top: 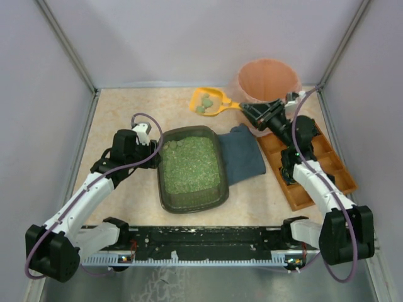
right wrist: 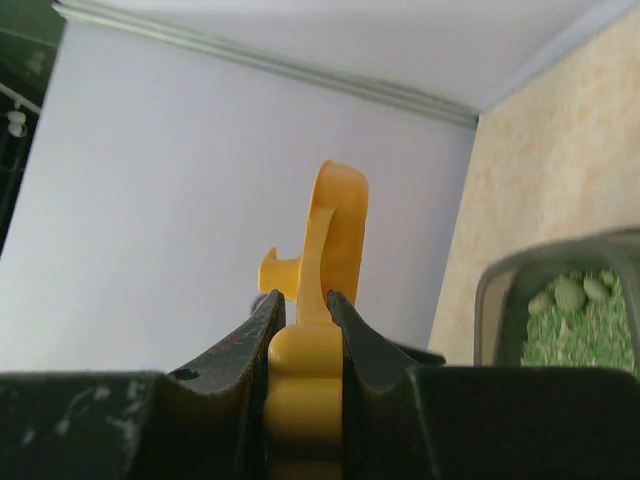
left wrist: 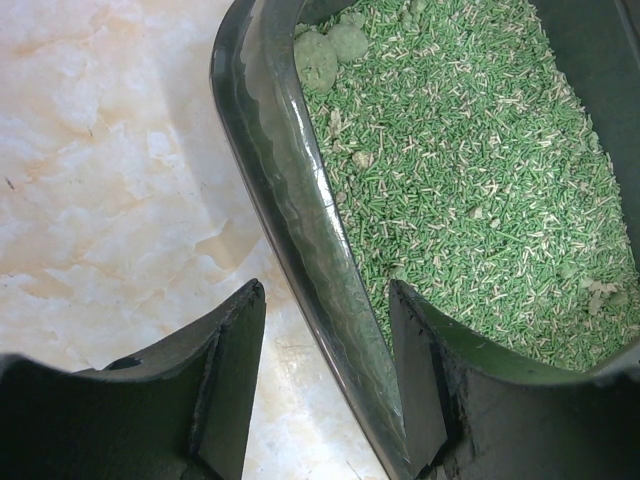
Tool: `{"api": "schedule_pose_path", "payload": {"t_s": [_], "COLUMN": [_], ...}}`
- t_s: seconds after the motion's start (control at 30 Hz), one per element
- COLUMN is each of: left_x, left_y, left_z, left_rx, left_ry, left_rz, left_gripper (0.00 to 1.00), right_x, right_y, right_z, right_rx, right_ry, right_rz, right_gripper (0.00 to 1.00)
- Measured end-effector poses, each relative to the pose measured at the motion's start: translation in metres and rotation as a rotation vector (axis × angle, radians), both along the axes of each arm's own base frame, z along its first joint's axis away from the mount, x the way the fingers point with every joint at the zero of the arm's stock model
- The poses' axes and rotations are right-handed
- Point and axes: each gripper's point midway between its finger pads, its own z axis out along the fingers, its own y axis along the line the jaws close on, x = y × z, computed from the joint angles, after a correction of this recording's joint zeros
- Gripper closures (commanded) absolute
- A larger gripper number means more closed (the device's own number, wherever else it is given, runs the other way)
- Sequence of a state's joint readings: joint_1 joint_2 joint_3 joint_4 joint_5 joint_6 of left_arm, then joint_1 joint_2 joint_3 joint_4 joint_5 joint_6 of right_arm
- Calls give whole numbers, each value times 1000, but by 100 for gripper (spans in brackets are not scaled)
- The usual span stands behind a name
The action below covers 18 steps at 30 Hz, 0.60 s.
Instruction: Clean the litter box
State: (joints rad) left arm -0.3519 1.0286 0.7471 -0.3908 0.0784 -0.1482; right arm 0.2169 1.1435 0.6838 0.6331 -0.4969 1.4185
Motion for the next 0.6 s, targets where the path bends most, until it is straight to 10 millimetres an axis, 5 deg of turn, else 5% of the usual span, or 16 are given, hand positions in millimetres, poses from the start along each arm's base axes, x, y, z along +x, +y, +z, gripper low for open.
{"api": "schedule_pose_path", "payload": {"t_s": [0.23, 0.47, 0.6], "left_x": [0, 0, 0], "left_y": [2, 2, 2], "left_z": [-1, -1, -1], "left_rx": [8, 9, 9], "left_ry": [1, 4, 3], "left_rz": [9, 8, 8], "left_gripper": [41, 41, 40], "right_x": [44, 76, 87], "right_y": [-73, -145, -170], "right_z": [56, 47, 49], "right_rx": [20, -77, -227], "right_ry": [-66, 15, 38], "right_rz": [-203, -442, -554], "right_gripper": [100, 100, 100]}}
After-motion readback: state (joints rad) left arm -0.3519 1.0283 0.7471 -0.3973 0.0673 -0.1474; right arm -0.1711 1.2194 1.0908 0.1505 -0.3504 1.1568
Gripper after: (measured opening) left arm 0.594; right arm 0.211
